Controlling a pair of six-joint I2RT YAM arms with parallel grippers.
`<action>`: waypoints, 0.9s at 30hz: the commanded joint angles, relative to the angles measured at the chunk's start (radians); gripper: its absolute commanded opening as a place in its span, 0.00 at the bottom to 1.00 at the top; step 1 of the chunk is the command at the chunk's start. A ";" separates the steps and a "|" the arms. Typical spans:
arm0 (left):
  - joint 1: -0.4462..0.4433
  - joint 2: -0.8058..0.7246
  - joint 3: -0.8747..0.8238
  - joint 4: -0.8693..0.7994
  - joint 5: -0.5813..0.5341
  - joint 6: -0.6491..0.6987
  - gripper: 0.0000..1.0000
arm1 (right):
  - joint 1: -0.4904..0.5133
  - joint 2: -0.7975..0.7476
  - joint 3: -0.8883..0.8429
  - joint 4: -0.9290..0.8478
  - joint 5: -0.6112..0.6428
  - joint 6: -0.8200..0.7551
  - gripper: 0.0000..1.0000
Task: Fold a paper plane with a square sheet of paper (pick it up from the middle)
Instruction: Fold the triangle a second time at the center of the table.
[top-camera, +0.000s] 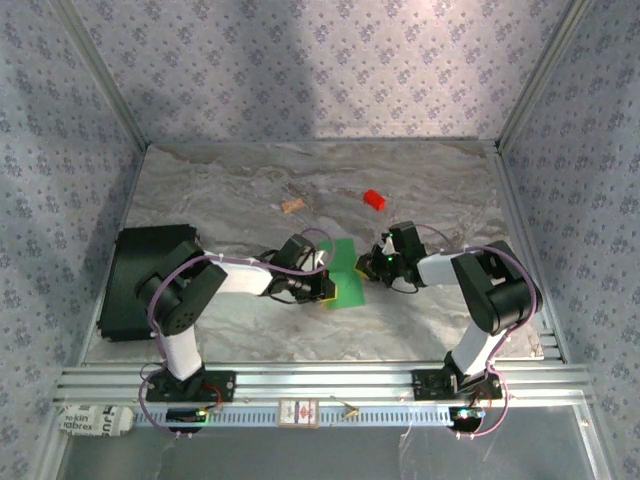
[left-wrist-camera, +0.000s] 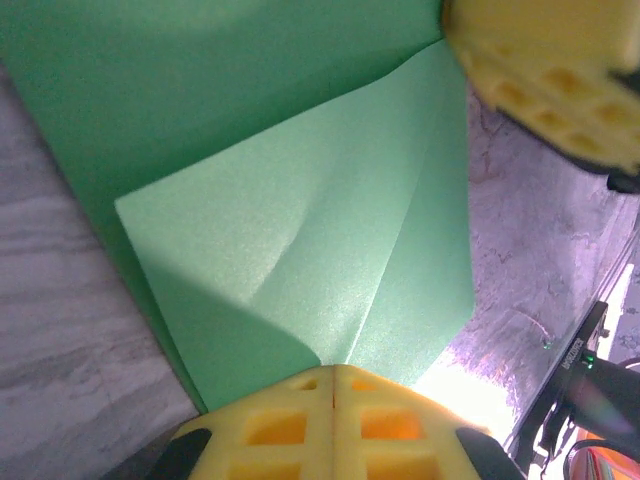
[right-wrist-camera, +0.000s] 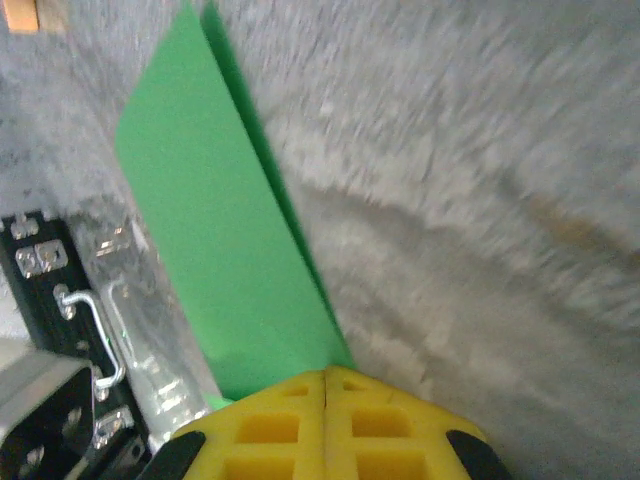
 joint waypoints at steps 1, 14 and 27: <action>0.007 0.002 -0.038 -0.127 -0.030 0.028 0.00 | -0.004 -0.042 0.018 -0.074 0.066 -0.037 0.05; 0.009 -0.008 -0.038 -0.120 -0.029 0.025 0.00 | 0.111 -0.043 0.042 -0.100 0.062 -0.069 0.05; 0.005 -0.119 0.032 -0.088 0.011 -0.013 0.12 | 0.124 0.003 -0.019 -0.108 0.140 -0.041 0.02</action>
